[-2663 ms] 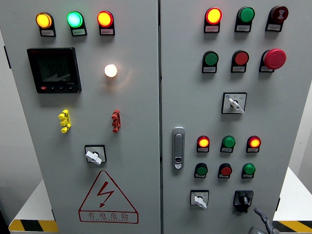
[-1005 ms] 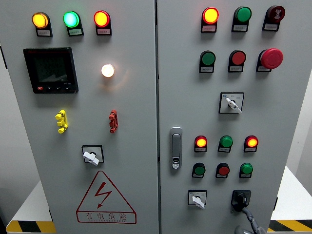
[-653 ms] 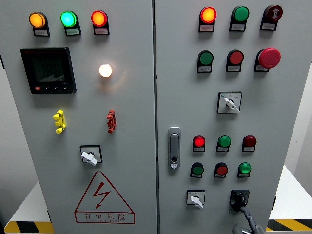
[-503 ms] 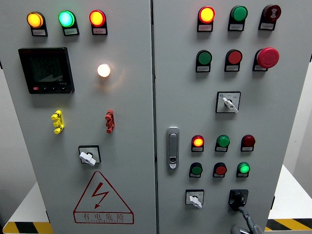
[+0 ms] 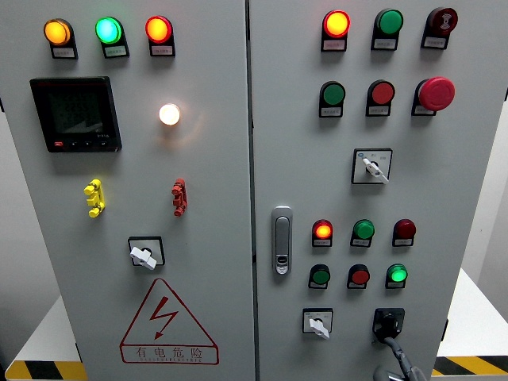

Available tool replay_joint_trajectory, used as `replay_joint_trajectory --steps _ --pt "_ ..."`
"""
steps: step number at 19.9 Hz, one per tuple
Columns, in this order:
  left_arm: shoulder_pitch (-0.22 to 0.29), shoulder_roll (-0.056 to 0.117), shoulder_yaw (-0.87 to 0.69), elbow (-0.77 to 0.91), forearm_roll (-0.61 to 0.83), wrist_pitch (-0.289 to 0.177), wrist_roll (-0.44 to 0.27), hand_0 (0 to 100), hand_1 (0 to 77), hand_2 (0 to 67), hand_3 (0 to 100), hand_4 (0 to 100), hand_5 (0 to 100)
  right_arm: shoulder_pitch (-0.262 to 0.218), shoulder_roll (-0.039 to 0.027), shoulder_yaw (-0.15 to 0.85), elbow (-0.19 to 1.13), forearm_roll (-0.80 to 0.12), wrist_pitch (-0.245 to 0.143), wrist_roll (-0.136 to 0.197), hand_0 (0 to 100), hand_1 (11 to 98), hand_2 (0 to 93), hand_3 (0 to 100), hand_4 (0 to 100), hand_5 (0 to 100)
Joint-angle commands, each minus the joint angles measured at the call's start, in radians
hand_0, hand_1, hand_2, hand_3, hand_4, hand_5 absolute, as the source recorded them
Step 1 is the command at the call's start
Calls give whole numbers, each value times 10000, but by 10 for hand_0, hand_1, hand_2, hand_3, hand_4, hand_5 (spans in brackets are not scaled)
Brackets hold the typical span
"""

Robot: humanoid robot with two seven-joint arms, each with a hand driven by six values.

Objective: Trip black knob to open circuit

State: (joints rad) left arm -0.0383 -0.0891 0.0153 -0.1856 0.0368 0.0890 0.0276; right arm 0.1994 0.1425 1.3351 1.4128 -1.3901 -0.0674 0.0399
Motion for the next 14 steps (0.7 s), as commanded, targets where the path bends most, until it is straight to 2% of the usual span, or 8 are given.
replay_joint_trajectory --steps 1,11,14 --pt "0 2 0 0 0 0 0 0 0 195 262 98 86 16 2 86 -76 3 -1 15 1000 550 0 982 1000 1000" --pt "0 2 0 0 0 0 0 0 0 195 262 98 86 0 2 454 -184 18 -1 15 1000 543 4 983 1000 1000" --pt "0 2 0 0 0 0 0 0 0 194 262 98 86 -45 -29 592 -199 18 -1 15 1000 539 5 983 1000 1000"
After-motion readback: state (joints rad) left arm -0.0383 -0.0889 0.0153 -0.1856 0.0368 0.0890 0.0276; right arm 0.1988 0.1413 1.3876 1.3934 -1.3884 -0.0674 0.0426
